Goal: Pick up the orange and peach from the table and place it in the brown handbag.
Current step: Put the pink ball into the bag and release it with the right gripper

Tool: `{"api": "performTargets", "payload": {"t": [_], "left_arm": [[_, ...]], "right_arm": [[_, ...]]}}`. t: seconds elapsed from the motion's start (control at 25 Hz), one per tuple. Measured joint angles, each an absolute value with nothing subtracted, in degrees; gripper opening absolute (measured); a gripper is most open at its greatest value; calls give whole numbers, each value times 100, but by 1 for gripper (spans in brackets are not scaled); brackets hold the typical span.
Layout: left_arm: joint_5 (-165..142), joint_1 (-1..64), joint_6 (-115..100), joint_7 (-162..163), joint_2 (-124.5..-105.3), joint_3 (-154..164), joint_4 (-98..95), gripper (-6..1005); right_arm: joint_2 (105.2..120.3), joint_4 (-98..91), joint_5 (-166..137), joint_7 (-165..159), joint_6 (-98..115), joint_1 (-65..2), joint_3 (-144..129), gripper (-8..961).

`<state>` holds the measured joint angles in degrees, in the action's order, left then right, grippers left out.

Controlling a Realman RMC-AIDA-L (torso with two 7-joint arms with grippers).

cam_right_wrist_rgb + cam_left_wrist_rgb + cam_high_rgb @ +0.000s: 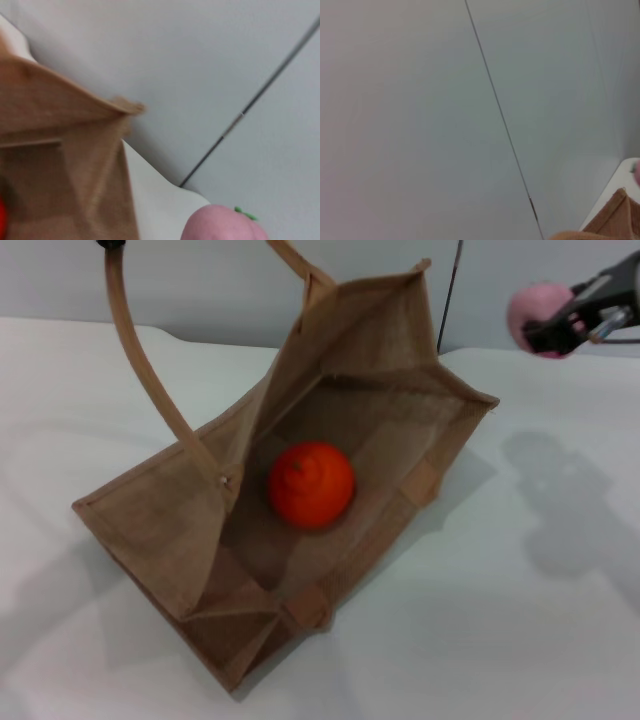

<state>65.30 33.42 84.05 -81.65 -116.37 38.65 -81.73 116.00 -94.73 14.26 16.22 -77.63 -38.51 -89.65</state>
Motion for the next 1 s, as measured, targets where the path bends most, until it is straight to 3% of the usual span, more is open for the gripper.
{"api": "performTargets", "payload": {"t": [0.4,1.0], "left_arm": [[6541,3383,8376,-8164,-11636,3832,-8173,246],[6826,3572,8378,-8140,-11644,4049,-8186,251]], "right_arm": [[11601,-10418,2202,1222,-7988,-3610,-10305,561],[11595,-8314,2806,1390,-5973,-4190,-10708,553]]}}
